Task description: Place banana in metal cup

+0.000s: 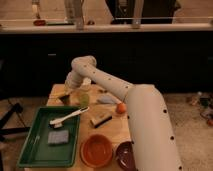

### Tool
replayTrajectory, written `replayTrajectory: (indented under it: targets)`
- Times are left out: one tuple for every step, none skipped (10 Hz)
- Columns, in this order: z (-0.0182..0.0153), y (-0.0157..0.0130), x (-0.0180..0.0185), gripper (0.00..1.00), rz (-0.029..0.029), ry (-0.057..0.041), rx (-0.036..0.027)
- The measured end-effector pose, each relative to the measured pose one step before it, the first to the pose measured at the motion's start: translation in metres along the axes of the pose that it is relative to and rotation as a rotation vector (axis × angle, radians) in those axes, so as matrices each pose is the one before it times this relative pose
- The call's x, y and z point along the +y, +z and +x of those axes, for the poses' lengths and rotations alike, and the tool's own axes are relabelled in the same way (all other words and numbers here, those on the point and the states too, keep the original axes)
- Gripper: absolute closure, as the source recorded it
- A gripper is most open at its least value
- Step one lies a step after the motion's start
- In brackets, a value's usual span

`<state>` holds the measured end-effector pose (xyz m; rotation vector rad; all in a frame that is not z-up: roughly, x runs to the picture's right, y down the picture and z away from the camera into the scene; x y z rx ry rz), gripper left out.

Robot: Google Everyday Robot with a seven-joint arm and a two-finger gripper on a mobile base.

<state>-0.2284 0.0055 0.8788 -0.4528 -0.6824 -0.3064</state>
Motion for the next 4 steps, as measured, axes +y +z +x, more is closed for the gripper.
replayTrajectory:
  targets:
    - [0.00005,0.00001,0.00004,0.2,-0.00003,0.00003,-0.00002]
    - [0.00014,0.00075,0.00044,0.2,-0.00097,0.00052,-0.00052]
    - [0.00003,0.00031,0.0002,0.2,-0.00053,-0.00001,-0.00002]
    - [-0.00004,0.00002,-0.00003,0.2,0.00003,-0.0001,-0.00003]
